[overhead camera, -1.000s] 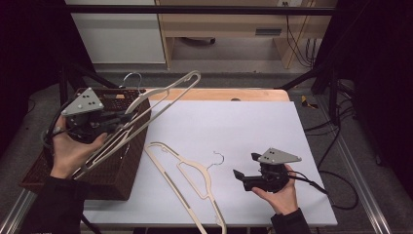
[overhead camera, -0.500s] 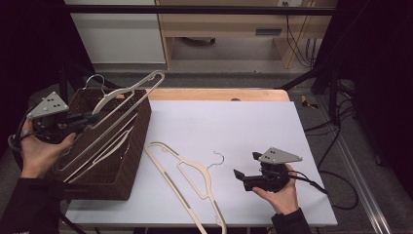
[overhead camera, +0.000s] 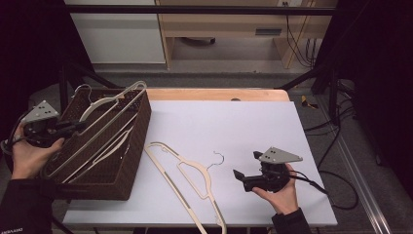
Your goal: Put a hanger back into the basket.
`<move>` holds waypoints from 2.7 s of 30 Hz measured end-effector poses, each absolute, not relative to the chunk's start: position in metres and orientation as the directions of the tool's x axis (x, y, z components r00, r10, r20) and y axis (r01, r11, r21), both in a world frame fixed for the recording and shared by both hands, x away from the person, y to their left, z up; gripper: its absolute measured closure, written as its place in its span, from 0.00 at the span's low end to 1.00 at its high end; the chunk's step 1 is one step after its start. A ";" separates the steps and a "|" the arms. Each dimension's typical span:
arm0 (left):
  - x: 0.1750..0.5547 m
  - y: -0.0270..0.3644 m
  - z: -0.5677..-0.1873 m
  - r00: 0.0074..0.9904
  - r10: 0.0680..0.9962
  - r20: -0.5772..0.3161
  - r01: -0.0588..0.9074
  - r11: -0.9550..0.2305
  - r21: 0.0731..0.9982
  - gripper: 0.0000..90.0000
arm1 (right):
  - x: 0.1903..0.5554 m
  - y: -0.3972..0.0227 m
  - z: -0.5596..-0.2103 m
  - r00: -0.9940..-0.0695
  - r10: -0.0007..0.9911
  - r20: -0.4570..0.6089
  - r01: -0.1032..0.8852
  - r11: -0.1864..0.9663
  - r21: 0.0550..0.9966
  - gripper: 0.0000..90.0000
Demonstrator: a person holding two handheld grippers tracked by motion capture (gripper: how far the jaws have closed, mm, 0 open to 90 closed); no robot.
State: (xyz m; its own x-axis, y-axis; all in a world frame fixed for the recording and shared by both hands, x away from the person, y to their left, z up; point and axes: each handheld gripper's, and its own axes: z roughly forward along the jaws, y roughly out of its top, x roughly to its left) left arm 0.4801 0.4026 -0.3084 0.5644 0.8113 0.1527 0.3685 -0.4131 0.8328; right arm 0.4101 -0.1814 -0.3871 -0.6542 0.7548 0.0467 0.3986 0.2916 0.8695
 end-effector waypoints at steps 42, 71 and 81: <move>0.471 0.393 -0.386 0.585 0.791 0.181 0.450 -0.502 0.739 0.68 | 0.410 -0.175 -0.392 -0.669 0.742 0.049 0.405 0.308 0.861 0.10; 0.425 0.308 -0.351 0.646 0.763 0.003 0.264 -0.228 0.937 0.12 | 0.410 -0.167 -0.399 -0.673 0.735 0.082 0.418 0.287 0.862 0.09; 0.415 0.284 -0.371 0.679 0.734 0.001 0.294 -0.273 0.916 0.11 | 0.409 -0.154 -0.410 -0.682 0.724 0.103 0.448 0.303 0.841 0.11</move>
